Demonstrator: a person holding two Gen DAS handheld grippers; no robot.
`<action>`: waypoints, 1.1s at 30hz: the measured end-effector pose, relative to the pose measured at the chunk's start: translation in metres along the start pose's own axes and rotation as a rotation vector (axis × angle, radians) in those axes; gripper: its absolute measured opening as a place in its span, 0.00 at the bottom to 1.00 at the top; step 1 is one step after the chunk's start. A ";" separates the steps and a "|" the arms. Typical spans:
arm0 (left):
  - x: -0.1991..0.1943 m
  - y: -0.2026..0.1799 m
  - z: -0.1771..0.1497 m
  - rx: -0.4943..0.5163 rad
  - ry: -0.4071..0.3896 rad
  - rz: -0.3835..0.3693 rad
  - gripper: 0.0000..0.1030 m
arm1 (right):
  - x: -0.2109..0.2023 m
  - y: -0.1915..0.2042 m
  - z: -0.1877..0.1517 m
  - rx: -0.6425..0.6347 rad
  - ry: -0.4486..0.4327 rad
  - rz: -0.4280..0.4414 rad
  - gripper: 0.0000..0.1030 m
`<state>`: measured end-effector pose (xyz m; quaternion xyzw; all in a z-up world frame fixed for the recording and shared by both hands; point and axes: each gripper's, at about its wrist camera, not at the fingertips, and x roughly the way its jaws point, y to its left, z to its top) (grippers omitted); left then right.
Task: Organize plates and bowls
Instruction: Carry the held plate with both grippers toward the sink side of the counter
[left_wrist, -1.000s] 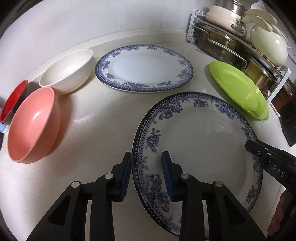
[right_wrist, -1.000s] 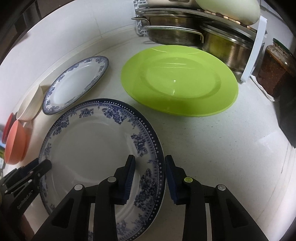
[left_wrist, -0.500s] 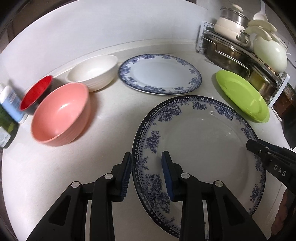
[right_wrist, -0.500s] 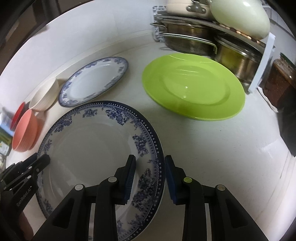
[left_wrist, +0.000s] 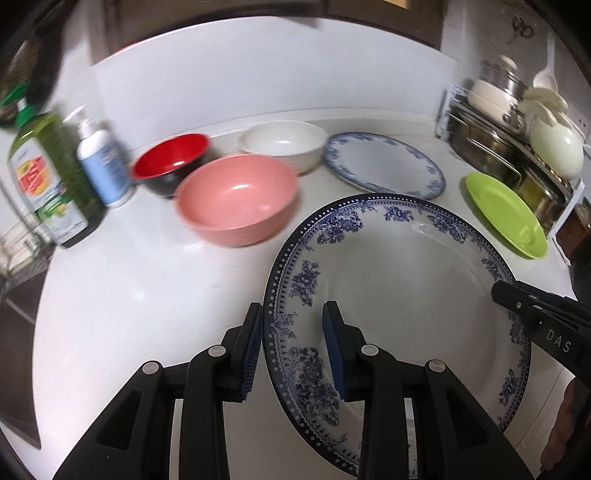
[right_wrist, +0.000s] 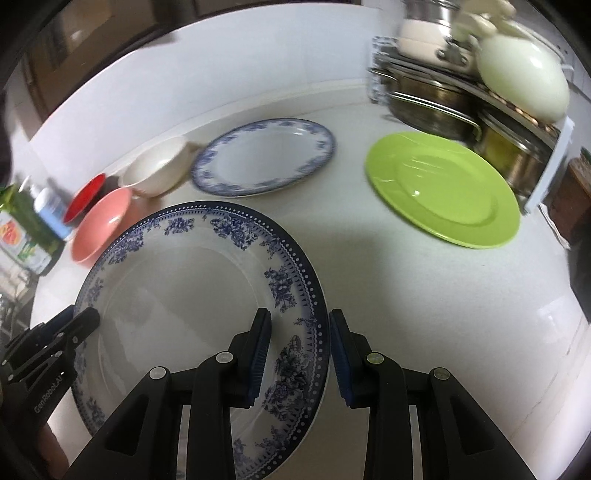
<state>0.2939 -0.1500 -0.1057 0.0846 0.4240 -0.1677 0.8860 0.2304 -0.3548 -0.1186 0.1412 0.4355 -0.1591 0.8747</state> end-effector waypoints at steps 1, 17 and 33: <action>-0.004 0.007 -0.004 -0.011 -0.004 0.009 0.32 | -0.002 0.008 -0.002 -0.012 -0.002 0.009 0.32; -0.055 0.115 -0.055 -0.172 -0.020 0.167 0.32 | -0.015 0.119 -0.031 -0.175 0.011 0.152 0.32; -0.044 0.186 -0.094 -0.289 0.054 0.241 0.32 | 0.016 0.204 -0.058 -0.290 0.096 0.217 0.32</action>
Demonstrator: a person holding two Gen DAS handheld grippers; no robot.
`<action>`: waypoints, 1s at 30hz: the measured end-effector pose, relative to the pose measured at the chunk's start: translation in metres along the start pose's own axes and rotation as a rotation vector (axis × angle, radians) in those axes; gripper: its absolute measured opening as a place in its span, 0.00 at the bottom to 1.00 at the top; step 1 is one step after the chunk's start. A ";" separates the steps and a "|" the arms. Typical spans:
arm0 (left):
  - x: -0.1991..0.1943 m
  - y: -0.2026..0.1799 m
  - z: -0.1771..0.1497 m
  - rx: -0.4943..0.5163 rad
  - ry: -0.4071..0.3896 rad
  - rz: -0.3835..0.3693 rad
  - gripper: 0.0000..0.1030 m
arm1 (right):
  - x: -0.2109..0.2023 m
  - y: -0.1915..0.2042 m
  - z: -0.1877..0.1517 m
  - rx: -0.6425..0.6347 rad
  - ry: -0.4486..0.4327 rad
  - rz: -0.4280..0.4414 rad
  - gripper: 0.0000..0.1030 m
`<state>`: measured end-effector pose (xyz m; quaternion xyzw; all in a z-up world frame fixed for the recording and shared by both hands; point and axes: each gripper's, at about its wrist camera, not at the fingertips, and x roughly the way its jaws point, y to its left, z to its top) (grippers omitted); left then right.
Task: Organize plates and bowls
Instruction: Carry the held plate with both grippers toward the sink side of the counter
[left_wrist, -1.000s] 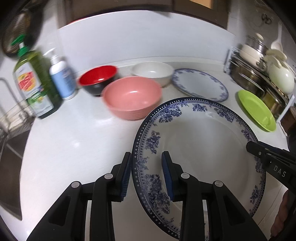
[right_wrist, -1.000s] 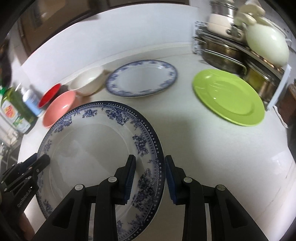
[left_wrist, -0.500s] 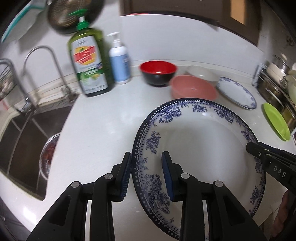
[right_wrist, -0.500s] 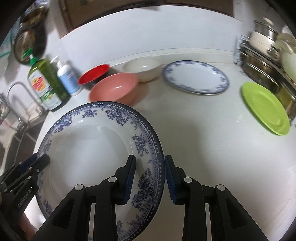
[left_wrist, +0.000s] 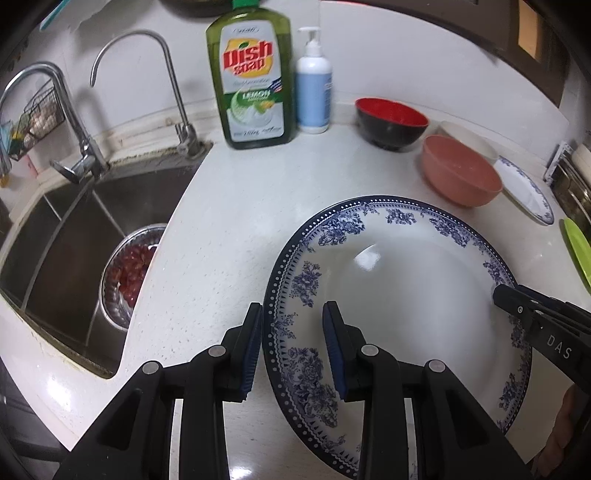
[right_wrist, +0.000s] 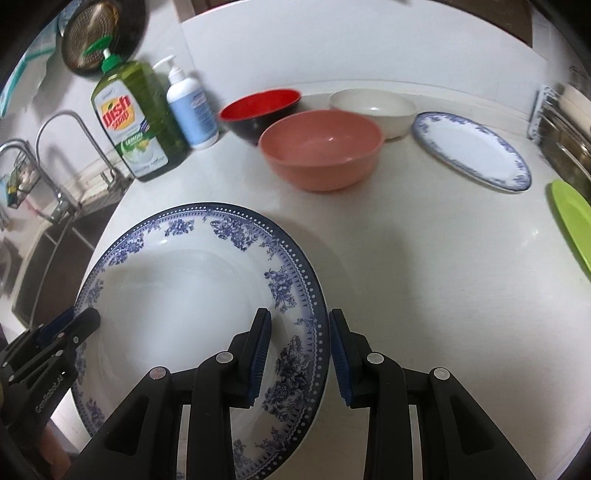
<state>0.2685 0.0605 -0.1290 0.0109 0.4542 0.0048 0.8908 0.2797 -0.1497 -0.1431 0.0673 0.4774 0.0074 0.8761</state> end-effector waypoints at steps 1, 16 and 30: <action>0.002 0.002 -0.001 -0.001 0.003 0.000 0.32 | 0.002 0.002 -0.001 -0.004 0.004 0.000 0.32; 0.019 0.009 -0.007 -0.006 0.045 0.006 0.32 | 0.023 0.011 -0.007 -0.011 0.057 -0.008 0.32; 0.029 0.008 -0.016 -0.016 0.115 -0.009 0.33 | 0.027 0.010 -0.011 -0.010 0.079 -0.011 0.33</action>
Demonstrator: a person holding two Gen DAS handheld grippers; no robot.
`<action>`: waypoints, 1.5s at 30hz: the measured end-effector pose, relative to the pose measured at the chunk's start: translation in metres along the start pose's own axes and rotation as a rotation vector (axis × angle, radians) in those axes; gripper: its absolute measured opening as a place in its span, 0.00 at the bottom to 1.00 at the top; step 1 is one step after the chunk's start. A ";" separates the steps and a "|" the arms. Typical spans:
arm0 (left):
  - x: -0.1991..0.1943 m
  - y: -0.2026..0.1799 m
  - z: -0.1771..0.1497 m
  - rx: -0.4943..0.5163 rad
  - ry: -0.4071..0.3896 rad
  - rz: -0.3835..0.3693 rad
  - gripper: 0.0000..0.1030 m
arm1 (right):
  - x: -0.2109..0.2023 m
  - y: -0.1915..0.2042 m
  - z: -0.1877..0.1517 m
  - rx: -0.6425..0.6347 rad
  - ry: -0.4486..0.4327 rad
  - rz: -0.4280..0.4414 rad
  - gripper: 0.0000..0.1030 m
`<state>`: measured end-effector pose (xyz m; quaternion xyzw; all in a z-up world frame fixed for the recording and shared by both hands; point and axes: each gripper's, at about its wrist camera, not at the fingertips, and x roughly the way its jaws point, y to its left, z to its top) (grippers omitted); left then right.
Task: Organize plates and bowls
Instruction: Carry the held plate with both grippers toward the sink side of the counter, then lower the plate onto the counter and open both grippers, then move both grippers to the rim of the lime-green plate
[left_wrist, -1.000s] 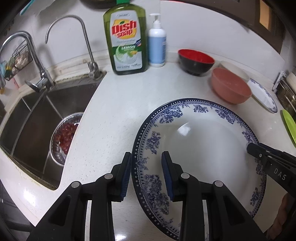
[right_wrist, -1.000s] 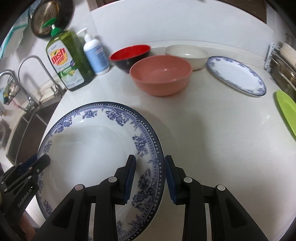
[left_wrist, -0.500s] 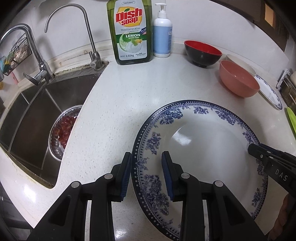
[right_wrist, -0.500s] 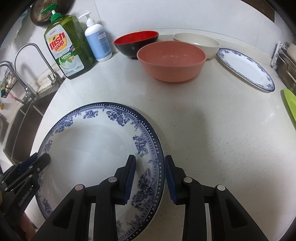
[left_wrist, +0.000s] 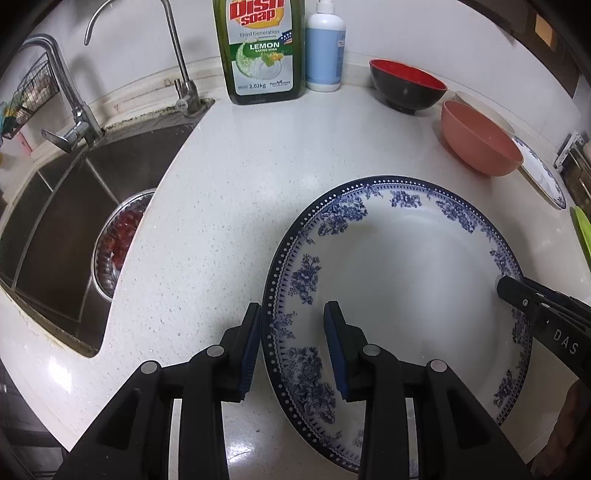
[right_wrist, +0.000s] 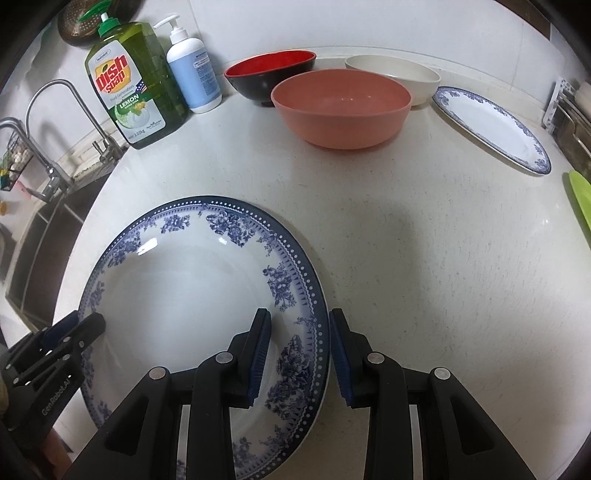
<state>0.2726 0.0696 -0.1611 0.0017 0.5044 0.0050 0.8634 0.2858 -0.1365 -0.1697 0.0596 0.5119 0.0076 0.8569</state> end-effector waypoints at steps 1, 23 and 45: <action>0.000 -0.001 0.000 0.003 0.005 0.004 0.32 | 0.000 0.000 0.000 -0.003 0.000 -0.002 0.33; -0.059 -0.043 0.024 0.110 -0.177 -0.013 0.91 | -0.058 -0.032 0.000 0.078 -0.153 -0.034 0.61; -0.113 -0.196 0.044 0.372 -0.363 -0.220 1.00 | -0.164 -0.159 -0.023 0.301 -0.371 -0.295 0.83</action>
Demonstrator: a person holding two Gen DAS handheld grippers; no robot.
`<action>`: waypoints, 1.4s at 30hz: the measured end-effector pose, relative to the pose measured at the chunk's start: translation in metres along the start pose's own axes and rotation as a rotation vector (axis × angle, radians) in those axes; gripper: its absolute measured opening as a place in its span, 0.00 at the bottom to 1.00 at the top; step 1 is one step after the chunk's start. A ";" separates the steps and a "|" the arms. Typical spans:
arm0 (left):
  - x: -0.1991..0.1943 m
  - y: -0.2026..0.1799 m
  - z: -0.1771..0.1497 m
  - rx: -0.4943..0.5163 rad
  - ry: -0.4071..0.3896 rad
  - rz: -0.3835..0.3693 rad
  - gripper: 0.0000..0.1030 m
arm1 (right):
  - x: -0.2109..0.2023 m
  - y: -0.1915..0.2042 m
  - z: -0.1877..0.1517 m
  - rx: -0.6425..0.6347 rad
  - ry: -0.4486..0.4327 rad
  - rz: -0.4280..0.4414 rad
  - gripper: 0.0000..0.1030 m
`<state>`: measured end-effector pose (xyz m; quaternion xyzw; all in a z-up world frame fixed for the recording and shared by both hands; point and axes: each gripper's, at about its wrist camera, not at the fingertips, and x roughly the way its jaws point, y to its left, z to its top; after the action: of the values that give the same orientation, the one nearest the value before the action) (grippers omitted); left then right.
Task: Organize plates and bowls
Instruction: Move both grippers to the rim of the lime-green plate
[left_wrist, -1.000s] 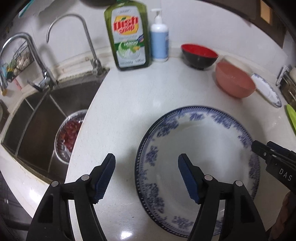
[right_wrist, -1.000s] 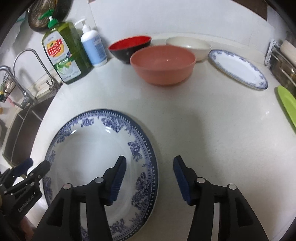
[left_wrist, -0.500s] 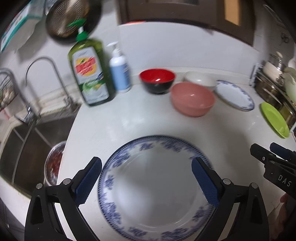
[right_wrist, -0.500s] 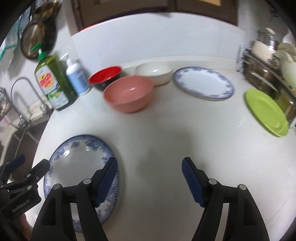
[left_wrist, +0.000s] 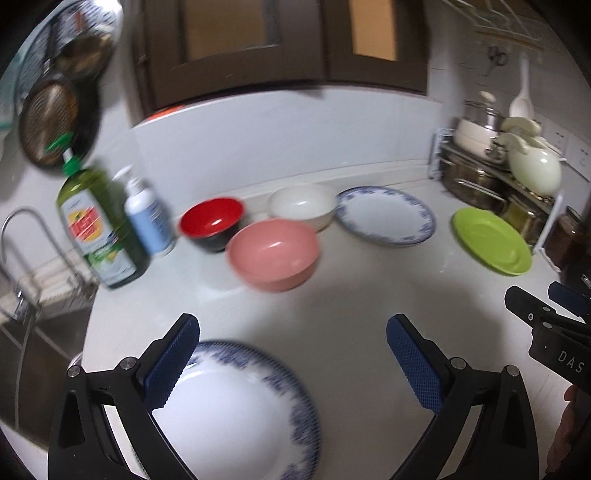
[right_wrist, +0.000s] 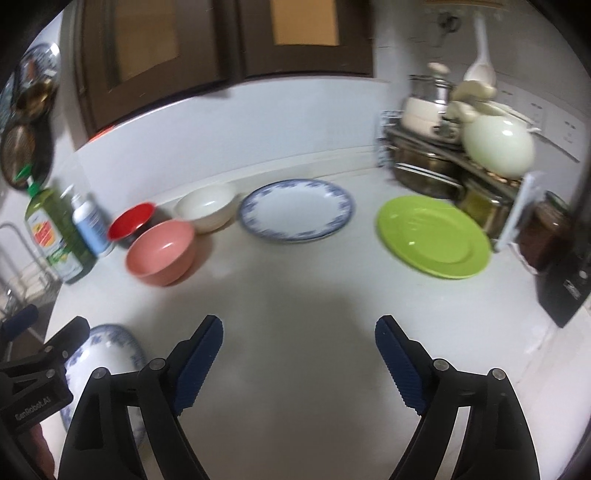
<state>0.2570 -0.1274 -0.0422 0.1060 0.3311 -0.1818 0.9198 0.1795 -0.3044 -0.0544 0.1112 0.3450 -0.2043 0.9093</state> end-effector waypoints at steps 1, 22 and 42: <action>0.001 -0.007 0.004 0.012 -0.007 -0.011 1.00 | -0.001 -0.006 0.002 0.010 -0.005 -0.012 0.83; 0.040 -0.144 0.095 0.207 -0.071 -0.212 1.00 | -0.007 -0.133 0.047 0.200 -0.118 -0.244 0.83; 0.160 -0.260 0.149 0.351 0.007 -0.326 0.96 | 0.079 -0.230 0.076 0.351 -0.072 -0.363 0.83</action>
<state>0.3513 -0.4539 -0.0525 0.2101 0.3105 -0.3825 0.8445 0.1740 -0.5588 -0.0652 0.1964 0.2858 -0.4249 0.8362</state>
